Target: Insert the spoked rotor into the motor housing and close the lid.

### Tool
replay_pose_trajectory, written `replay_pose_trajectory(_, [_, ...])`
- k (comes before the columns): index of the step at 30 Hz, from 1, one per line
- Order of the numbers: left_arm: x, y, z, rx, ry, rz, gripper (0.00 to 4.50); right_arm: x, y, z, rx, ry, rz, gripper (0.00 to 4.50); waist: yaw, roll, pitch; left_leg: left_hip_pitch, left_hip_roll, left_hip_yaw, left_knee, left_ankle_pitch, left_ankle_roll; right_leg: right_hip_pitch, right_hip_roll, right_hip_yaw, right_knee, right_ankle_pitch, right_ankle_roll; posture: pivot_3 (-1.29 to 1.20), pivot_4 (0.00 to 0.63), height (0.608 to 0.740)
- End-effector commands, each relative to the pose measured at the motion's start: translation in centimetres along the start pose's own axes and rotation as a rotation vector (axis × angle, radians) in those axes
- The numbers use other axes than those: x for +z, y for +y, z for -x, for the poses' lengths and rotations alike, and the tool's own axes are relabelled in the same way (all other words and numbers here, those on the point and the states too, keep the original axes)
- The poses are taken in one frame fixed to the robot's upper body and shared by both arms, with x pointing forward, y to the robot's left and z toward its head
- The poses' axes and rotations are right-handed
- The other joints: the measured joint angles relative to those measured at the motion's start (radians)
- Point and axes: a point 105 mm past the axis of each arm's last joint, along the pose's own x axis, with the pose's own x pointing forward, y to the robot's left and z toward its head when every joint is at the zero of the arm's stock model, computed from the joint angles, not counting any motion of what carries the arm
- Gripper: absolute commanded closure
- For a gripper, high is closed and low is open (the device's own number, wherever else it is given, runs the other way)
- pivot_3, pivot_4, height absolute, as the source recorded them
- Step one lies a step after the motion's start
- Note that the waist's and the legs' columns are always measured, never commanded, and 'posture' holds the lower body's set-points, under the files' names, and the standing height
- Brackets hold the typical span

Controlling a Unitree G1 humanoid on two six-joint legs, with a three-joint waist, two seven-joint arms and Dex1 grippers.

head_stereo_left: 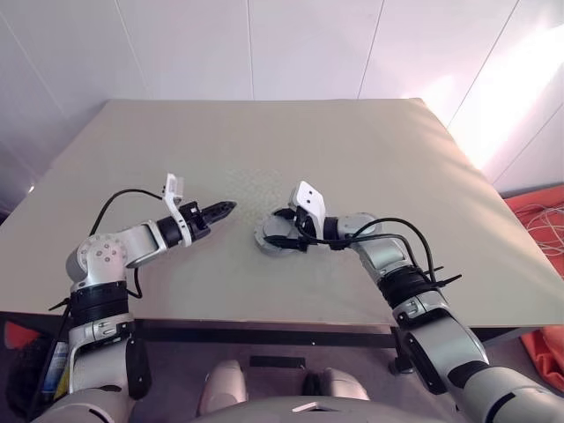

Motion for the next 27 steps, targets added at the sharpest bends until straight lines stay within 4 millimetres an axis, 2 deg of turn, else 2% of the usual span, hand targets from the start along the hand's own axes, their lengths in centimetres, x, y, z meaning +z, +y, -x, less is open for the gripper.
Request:
replay_pose_trajectory(1, [-0.1, -1.6, -0.8, -0.056, 0.009, -0.022, 4.5, -2.5, 0.2, 0.5, 0.012, 0.124, -0.022, 1.39, 0.0, 0.0, 0.0, 0.0, 0.0, 0.0, 0.0, 0.0, 0.0, 0.0, 0.0, 0.0, 0.0, 0.0, 0.0, 0.0, 0.0, 0.74])
replay_pose_trajectory(11, [-0.8, -2.3, -1.5, -0.076, 0.035, -0.014, 4.5, -4.0, 0.2, 1.1, 0.003, 0.205, -0.022, 1.39, 0.003, 0.0, 0.0, 0.0, 0.0, 0.0, 0.0, 0.0, 0.0, 0.0, 0.0, 0.0, 0.0, -0.003, 0.006, 0.0, 0.0, 0.74])
replay_pose_trajectory(18, [-0.7, -2.1, -1.2, -0.068, 0.031, -0.017, 4.5, -4.7, -1.1, 1.7, -0.06, 0.247, -0.031, 1.39, 0.005, 0.0, 0.0, 0.001, 0.0, 0.0, 0.0, 0.0, -0.001, 0.002, 0.0, 0.0, 0.0, -0.004, 0.006, 0.0, 0.0, 0.74])
replay_pose_trajectory(27, [-0.7, -2.1, -1.2, -0.068, 0.03, -0.013, 4.5, -5.0, -1.4, 1.9, -0.064, 0.254, -0.049, 1.39, 0.007, 0.0, -0.001, 0.005, 0.0, 0.0, 0.0, 0.003, -0.002, 0.006, 0.0, 0.0, -0.001, -0.004, 0.007, 0.0, 0.0, 0.74])
